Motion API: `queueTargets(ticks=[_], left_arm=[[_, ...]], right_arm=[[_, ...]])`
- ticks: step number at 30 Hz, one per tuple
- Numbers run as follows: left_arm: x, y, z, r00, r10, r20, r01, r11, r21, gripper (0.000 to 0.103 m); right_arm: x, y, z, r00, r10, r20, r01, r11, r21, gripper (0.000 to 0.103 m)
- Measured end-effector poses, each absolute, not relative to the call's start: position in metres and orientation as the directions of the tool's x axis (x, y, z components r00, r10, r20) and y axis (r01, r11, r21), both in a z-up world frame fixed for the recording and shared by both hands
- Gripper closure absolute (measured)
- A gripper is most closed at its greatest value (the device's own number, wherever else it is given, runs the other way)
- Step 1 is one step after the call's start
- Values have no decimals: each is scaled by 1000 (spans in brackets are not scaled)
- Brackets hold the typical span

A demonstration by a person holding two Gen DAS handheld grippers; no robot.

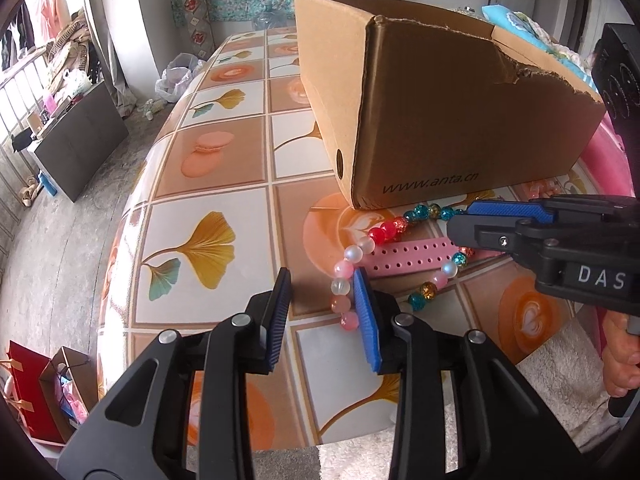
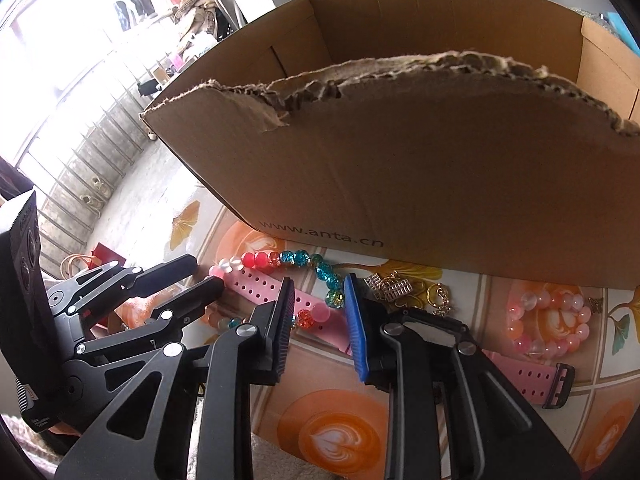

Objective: Organize jewelry

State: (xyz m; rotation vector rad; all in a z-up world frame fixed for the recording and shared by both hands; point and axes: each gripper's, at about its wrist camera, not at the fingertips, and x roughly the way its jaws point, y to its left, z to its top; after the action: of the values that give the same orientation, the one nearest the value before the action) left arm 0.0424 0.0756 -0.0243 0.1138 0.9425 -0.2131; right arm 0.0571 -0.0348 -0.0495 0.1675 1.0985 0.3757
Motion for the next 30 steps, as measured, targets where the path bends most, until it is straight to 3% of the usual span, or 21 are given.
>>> queueTargets(ticks=[3,6,7,8,20,30], left_arm=[[49,73,-25,573,-130,-809,233,972,9,72],[52,73,-26,578,-132,-805,230,973,6,75],[53,72,-26,580,-134,-804,230,973,3,79],[54,71,-26,581,-136,-802,228,974,0,95],[26,77,23,642,-210,-737,221,972,-84,94],[24,47,134,772,-292,-564,335,942,-29,94]], right_arm=[[62,-32,-51,394,357,-847,-213,932,293,88],[67,-34,-53,393,358,-847,-208,932,297,90],[67,-35,-53,395,363,-844,-209,930,302,92],[66,-36,-51,398,371,-839,-210,927,311,93],[38,-54,-8,470,471,-746,-284,881,378,93],[19,-85,95,649,478,-592,-411,875,256,93]])
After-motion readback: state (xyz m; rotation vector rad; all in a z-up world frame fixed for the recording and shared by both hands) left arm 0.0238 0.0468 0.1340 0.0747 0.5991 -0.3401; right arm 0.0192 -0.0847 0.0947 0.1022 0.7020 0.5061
